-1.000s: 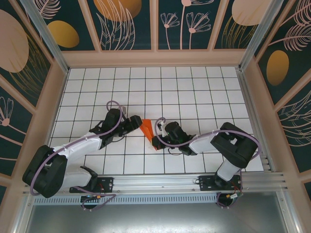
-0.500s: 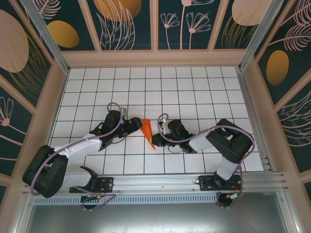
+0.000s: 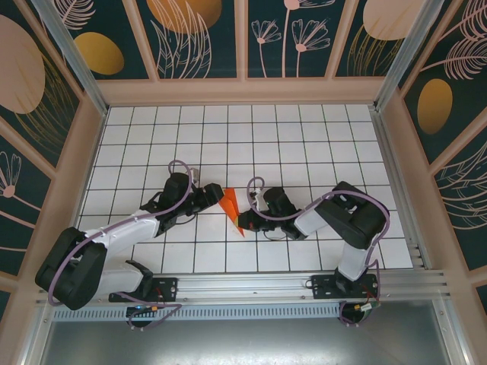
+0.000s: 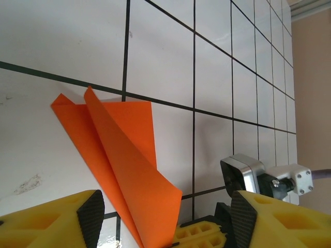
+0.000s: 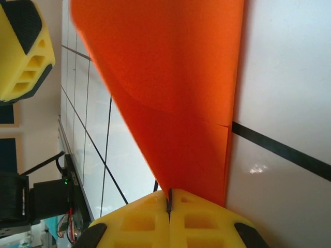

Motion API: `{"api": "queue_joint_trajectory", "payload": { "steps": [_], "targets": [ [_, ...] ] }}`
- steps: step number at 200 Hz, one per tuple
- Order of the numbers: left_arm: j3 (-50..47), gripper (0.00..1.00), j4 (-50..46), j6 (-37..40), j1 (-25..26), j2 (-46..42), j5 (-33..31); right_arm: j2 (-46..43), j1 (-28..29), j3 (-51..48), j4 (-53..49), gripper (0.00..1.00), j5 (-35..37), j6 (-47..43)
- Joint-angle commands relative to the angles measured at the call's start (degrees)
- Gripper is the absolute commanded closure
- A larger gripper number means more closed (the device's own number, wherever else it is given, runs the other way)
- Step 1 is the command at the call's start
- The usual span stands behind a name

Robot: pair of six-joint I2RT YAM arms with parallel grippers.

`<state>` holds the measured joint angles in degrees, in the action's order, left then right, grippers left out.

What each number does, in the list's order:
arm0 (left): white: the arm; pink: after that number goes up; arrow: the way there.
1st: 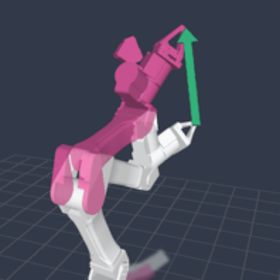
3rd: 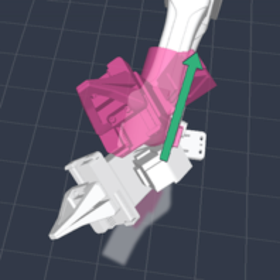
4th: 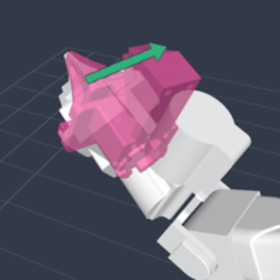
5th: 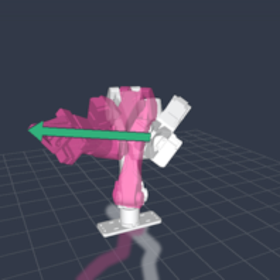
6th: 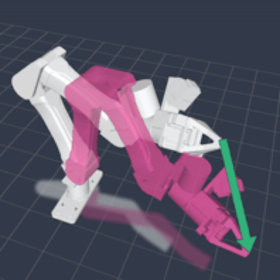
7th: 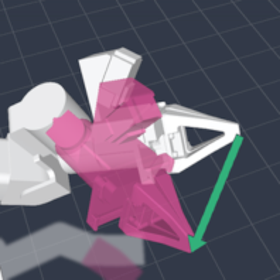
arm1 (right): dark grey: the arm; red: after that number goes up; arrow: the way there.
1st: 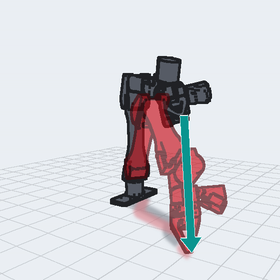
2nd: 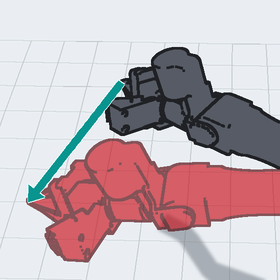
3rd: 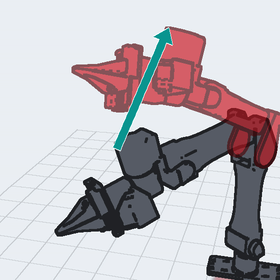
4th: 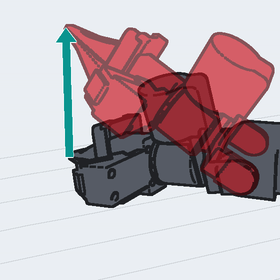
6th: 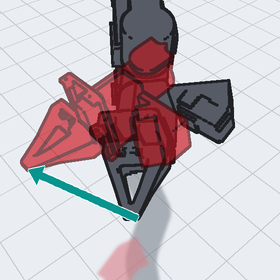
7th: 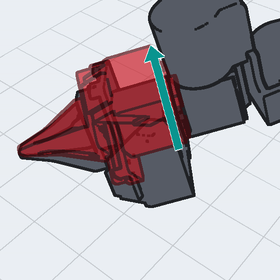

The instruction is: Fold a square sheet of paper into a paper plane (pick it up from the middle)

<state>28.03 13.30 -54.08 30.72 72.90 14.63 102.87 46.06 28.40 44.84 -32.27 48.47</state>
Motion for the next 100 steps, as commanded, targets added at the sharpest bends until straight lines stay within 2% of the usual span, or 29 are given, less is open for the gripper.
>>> {"api": "queue_joint_trajectory", "payload": {
  "steps": [1,56,71,100],
  "targets": [
    [-1.2,0.33,2.2,0.6,-0.3,-0.7,1.2,1.3,-1.0,0.7,3.1,1.0,-2.7,2.7],
    [-2.9,0.36,5.4,0.7,-0.3,-0.7,3.9,2.3,-2.2,1.3,4.7,1.0,-5.9,7.4],
    [-3.5,0.38,7.2,0.7,-0.3,-0.7,5.2,3.4,-2.6,0.7,8.5,1.0,-7.2,9.5],
    [-4.4,0.4,10.4,0.5,-0.3,-0.1,7.7,4.7,-2.6,0.7,9.0,1.0,-7.0,10.7]
  ]
}}
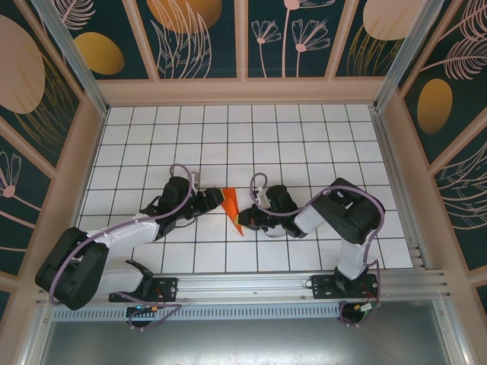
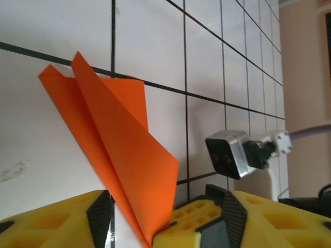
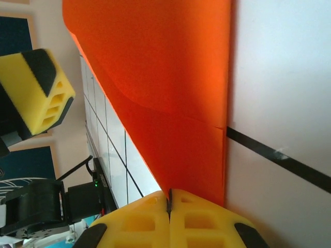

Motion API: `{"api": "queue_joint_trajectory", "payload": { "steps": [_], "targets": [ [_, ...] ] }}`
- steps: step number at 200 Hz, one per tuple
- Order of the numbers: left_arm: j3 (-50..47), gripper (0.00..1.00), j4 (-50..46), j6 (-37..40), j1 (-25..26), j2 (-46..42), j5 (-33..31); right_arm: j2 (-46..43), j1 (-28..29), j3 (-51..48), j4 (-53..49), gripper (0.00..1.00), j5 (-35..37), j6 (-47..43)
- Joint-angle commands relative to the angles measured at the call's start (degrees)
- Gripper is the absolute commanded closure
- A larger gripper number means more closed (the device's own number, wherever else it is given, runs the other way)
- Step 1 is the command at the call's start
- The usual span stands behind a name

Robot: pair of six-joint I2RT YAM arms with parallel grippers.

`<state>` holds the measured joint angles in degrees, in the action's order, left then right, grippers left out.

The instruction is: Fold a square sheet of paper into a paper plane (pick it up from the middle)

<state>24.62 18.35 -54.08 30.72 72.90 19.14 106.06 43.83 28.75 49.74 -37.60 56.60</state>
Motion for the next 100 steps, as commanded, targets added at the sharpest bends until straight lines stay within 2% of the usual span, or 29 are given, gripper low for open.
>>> {"api": "queue_joint_trajectory", "payload": {
  "steps": [1,100],
  "targets": [
    [-1.0,0.4,5.4,0.4,-0.3,-0.1,3.2,1.5,-0.3,0.4,4.3,1.0,-1.7,2.6],
    [-1.9,0.42,12.4,-0.7,-0.3,4.0,9.4,3.2,-0.9,-0.3,5.6,1.0,-2.2,8.3]
  ]
}}
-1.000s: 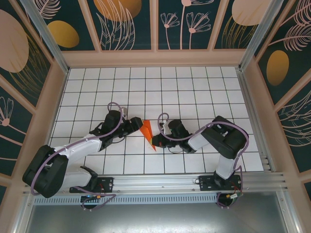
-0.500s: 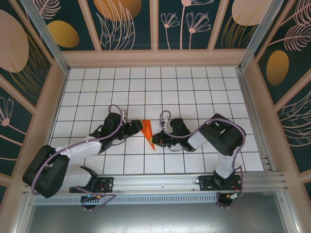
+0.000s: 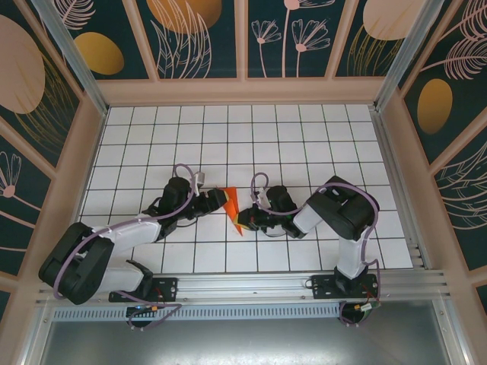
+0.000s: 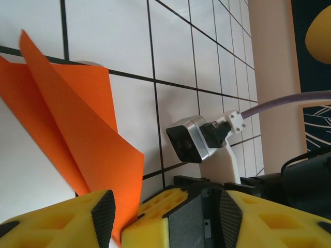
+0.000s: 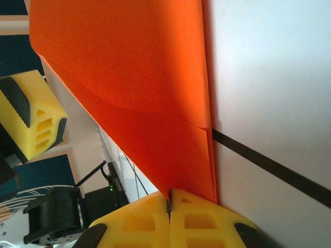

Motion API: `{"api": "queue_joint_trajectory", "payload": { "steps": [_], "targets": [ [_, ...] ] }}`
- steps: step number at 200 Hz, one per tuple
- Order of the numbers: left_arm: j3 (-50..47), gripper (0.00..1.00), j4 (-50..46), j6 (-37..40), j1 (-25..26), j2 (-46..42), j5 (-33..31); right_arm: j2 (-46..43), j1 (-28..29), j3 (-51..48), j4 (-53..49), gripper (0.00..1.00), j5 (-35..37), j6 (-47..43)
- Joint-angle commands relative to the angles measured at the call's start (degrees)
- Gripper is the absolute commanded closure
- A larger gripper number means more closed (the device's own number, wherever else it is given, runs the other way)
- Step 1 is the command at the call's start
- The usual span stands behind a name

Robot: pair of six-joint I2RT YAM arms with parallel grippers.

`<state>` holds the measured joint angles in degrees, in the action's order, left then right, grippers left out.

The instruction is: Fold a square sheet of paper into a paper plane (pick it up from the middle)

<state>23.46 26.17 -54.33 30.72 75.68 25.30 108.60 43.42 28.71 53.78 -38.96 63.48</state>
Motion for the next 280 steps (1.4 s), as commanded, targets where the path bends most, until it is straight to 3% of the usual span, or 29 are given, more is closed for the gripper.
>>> {"api": "queue_joint_trajectory", "payload": {
  "steps": [1,96,255,280],
  "targets": [
    [-0.7,0.42,4.7,-0.4,-0.3,1.3,3.4,0.7,-0.5,-0.2,1.5,1.0,-0.8,1.4],
    [0.2,0.41,16.9,-3.3,0.9,9.7,8.0,2.6,-0.7,0.1,1.7,1.0,-0.9,2.7],
    [4.2,0.4,21.0,-0.7,2.6,22.0,6.0,2.0,-0.9,0.7,-2.1,1.0,0.7,1.7],
    [4.7,0.39,21.0,-0.1,2.5,23.6,5.8,0.4,-0.9,0.8,-5.7,0.95,2.6,0.7]
  ]
}}
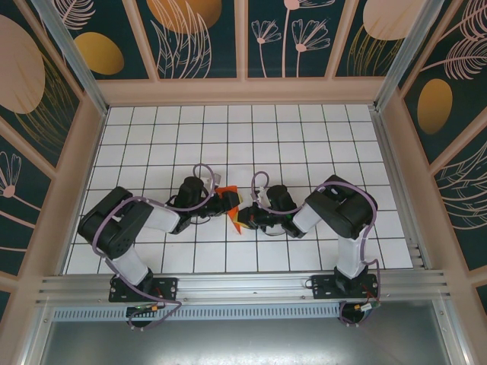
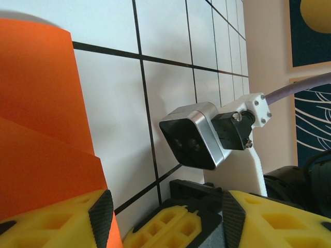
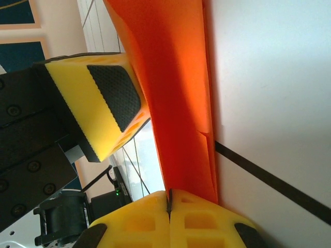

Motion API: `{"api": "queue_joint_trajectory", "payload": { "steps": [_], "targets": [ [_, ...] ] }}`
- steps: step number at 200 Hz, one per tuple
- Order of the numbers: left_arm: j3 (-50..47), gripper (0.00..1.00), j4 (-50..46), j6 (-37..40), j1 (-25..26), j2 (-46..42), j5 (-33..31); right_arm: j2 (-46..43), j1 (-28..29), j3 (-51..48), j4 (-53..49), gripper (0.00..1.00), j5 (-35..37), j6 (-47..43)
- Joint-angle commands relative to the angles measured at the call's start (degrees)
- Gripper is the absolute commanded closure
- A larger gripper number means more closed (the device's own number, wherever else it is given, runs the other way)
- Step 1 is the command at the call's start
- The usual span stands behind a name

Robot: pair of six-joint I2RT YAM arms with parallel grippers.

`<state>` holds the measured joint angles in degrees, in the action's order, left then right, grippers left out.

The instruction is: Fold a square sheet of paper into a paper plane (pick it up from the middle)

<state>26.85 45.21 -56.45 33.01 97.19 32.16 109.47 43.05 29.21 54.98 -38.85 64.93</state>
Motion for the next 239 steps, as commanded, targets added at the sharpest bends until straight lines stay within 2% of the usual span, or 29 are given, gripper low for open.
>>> {"api": "queue_joint_trajectory", "payload": {
  "steps": [1,48,85,135,157,213,239],
  "targets": [
    [1.3,0.39,2.0,2.0,0.3,2.3,-1.1,-0.6,-0.5,0.3,-7.1,0.95,2.6,-0.8],
    [1.7,0.39,2.0,2.4,0.2,3.2,-0.5,-4.5,0.2,1.9,-17.8,0.94,6.7,-4.5],
    [2.1,0.38,0.9,2.6,0.2,1.3,-0.1,-4.2,0.0,0.8,-15.1,1.0,6.3,-2.7],
    [1.4,0.33,-7.6,7.0,0.3,-11.7,-4.6,-1.6,-0.8,-2.0,-7.0,1.0,3.9,2.3],
    [-1.0,0.33,-7.1,6.6,0.2,-14.5,-5.9,-1.5,-1.1,-2.7,-6.2,1.0,4.0,3.5],
    [-1.2,0.36,-0.4,5.5,0.4,-9.1,0.8,-0.4,-1.1,-2.6,-5.6,1.0,3.6,4.9],
    [0.6,0.36,0.3,6.3,0.8,-5.3,1.8,-0.1,-1.1,-2.5,-5.8,1.0,3.4,4.9]
  ]
}}
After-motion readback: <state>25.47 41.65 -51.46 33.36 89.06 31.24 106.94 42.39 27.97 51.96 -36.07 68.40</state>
